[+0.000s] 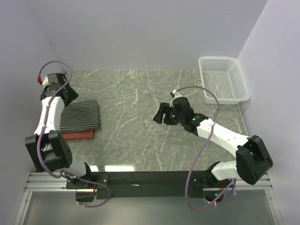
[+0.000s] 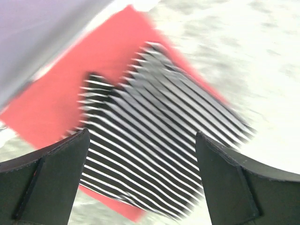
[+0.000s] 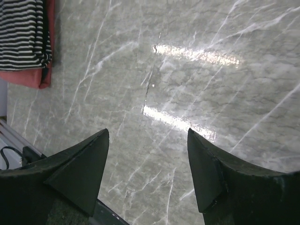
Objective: Fold and stack the tank tops
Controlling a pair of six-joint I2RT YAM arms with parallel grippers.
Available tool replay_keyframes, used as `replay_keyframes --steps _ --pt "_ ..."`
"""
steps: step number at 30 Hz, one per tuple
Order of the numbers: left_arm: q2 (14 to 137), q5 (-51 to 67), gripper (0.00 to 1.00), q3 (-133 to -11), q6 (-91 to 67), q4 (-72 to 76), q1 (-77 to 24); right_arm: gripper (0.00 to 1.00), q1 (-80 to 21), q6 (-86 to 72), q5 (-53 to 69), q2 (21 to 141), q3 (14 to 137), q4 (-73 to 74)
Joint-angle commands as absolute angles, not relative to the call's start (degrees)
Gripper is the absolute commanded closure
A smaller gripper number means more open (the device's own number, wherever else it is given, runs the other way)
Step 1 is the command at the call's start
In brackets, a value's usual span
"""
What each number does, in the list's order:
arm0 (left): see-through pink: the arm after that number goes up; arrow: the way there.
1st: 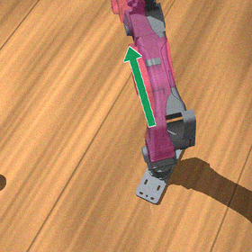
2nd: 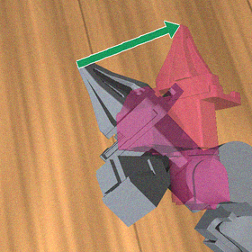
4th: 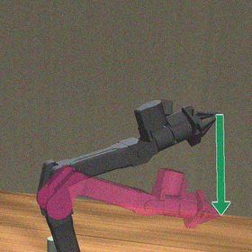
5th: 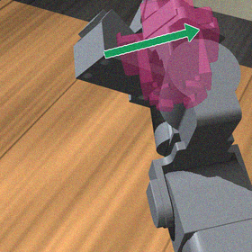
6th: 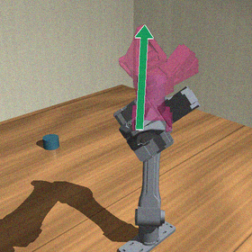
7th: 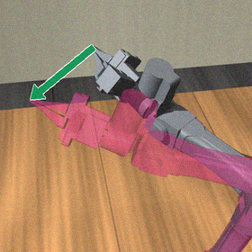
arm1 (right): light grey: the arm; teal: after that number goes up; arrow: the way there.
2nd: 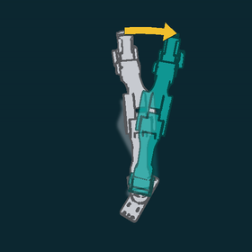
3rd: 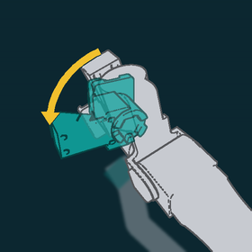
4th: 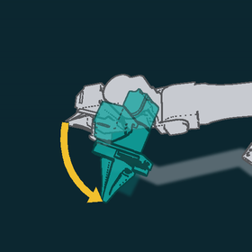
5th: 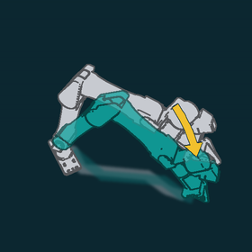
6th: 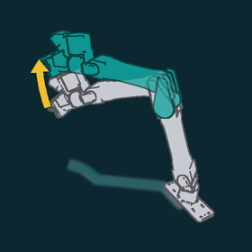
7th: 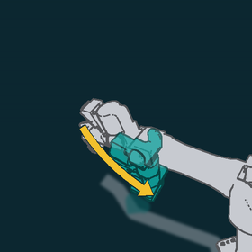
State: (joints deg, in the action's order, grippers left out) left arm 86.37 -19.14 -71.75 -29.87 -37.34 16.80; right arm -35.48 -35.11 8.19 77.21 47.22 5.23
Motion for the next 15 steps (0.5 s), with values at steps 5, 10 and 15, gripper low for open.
replay_keyframes --steps 5,10,15 --pt "74.1 -12.4 0.01 -67.3 -36.5 -30.7 -5.5 0.17 -35.4 -35.2 -1.2 67.0 49.0 9.5" --pt "70.6 -15.1 0.01 -59.9 -41.0 -21.1 -29.4 0.12 -35.5 -36.1 -7.3 60.3 47.8 12.7" --pt "74.4 -19.7 0.01 -57.8 -42.4 -18.9 -43.1 0.03 -35.4 -38.4 -15.4 52.8 43.5 15.7"
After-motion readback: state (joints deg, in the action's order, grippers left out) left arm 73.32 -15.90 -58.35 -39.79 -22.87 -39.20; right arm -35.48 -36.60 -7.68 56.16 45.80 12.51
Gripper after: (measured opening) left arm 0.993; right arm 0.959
